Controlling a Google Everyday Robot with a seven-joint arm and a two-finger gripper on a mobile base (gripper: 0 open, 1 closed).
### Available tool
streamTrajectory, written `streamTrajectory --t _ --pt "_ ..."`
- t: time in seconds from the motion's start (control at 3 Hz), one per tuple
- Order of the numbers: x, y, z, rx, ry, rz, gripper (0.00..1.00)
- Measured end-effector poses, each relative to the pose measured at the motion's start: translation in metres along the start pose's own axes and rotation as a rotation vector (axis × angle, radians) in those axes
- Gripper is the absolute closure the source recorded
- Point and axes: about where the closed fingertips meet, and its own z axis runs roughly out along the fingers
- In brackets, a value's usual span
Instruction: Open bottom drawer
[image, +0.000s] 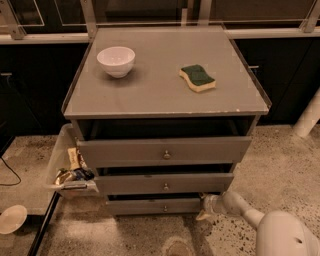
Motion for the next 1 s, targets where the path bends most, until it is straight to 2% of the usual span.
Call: streamTrajectory --t 1.0 --pt "-0.006 -0.006 -0.01 0.0 0.001 0.0 0.88"
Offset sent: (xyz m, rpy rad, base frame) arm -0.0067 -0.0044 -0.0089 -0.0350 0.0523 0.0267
